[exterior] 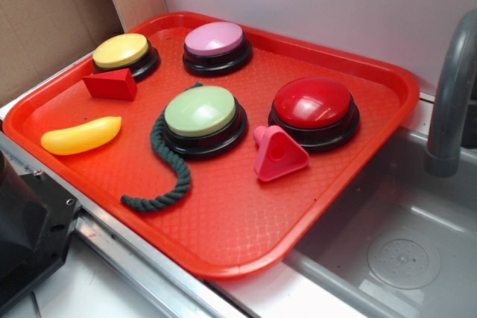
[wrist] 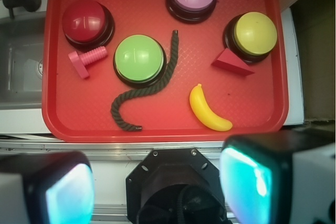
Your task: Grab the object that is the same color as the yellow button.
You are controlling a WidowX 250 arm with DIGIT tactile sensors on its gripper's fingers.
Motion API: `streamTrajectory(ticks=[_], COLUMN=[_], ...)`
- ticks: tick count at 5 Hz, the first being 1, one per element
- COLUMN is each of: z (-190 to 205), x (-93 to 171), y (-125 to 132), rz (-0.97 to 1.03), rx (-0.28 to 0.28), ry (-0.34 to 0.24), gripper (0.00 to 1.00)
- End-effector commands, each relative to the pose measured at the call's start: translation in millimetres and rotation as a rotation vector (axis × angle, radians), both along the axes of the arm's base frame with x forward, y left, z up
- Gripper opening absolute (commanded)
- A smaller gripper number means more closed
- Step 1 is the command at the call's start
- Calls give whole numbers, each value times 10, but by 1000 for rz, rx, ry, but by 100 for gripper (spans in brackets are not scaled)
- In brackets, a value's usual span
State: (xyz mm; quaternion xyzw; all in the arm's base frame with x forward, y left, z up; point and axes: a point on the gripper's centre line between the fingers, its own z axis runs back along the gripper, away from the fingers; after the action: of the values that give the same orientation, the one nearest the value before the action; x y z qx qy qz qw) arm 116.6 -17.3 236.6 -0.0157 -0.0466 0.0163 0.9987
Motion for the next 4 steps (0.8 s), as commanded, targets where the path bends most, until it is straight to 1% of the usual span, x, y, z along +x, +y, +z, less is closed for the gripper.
streamTrajectory(ticks=[1,2,3,4], z=[0,-210,-346,-489], x=[0,72,127,154], y=[0,140,206,323], rz=[0,-77,-76,-84], rx=[0,16,43,85], ry=[0,-11,-79,-99], gripper=[100,100,100,100])
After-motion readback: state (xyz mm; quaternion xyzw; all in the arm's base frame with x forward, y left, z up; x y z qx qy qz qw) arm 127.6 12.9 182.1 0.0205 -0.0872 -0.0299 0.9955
